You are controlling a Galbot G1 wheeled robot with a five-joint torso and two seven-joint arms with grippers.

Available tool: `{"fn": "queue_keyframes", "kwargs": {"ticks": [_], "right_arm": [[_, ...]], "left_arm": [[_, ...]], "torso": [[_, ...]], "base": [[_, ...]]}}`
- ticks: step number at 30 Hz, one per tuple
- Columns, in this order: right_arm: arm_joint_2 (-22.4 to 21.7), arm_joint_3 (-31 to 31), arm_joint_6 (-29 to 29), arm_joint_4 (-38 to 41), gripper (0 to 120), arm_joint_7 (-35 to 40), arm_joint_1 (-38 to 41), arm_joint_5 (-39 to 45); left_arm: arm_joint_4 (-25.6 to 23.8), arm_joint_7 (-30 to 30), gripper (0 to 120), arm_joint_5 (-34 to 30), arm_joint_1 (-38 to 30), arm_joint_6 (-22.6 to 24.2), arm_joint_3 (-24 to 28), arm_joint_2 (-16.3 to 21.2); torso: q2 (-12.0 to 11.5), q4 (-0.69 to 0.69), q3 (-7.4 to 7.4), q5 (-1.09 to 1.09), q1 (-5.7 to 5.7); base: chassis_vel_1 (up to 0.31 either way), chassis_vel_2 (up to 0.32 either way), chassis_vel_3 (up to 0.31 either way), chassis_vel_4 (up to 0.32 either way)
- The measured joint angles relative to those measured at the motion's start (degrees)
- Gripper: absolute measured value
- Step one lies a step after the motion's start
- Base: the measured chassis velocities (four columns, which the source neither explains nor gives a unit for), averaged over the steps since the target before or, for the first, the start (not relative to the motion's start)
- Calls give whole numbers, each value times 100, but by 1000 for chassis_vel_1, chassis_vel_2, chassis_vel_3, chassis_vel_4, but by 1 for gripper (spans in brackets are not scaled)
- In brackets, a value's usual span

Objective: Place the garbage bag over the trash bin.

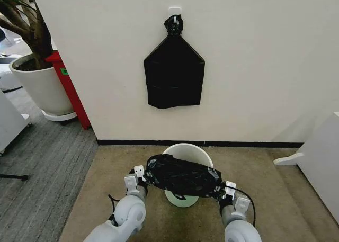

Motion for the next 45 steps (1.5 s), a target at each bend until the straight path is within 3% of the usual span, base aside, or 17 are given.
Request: {"fn": "queue_keyframes", "kwargs": {"ticks": [3,5,8,10,20,22,24,28,31,32,34,37,42,43,45], "right_arm": [[0,-2,-10,-1,0,-12,0,-19],[-1,-1,-30,24,8,-13,-17,-25],[-35,29,-106,181,21,-4,-113,-28],[-47,45,-131,233,25,0,-140,-28],[-117,173,-454,852,62,138,-490,-61],[-133,202,-513,1015,72,172,-626,-89],[-138,215,-531,1071,74,188,-676,-97],[-172,299,-565,1431,93,224,-941,-155],[-198,392,-561,1873,100,255,-1106,-244],[-226,467,-227,2122,100,110,-1099,-684],[-323,586,323,2144,100,-342,-810,-1276],[-525,687,603,2074,100,-895,-346,-1426],[-1542,477,534,1126,100,-2661,1311,-1010],[-1542,477,534,1126,100,-2661,1311,-1010],[-2127,13,478,617,100,-3230,2081,-852]], "left_arm": [[7,96,0,60,52,-56,-1,13],[-21,136,0,94,97,-65,-14,28],[-224,182,15,202,242,-54,-121,102],[-287,185,18,225,282,-31,-161,126],[-1104,167,56,511,795,128,-612,423],[-1295,140,67,538,933,183,-634,437],[-1341,124,67,541,965,199,-637,437],[-1659,43,86,613,1248,260,-643,403],[-2001,-11,97,652,1507,261,-656,356],[-2371,-13,100,657,1713,173,-675,310],[-2653,30,100,740,1832,-60,-704,210],[-2863,89,100,918,1887,-242,-805,86],[-3315,-240,100,1687,2245,-117,-1297,-302],[-3315,-240,100,1687,2245,-117,-1297,-302],[-3477,-462,100,1926,2484,-80,-1399,-434]], "torso": [[0,0,0,0,0],[0,0,0,0,0],[0,-1,0,0,0],[0,0,0,-1,0],[0,0,-1,0,0],[0,0,-1,-1,0],[0,0,-1,0,0],[0,0,-1,0,0],[0,0,-1,0,0],[0,-1,-1,0,0],[0,-2,-1,0,0],[0,-1,-1,0,0],[0,1,0,4,0],[0,1,0,4,0],[0,2,1,3,0]], "base": [[0,0,0,0],[0,0,0,0],[0,0,0,0],[0,0,0,0],[0,0,0,0],[0,0,0,0],[0,0,0,0],[0,0,0,0],[0,0,0,0],[0,0,0,0],[0,0,0,0],[0,0,0,0],[0,0,0,0],[0,0,0,0],[0,0,0,0]]}}
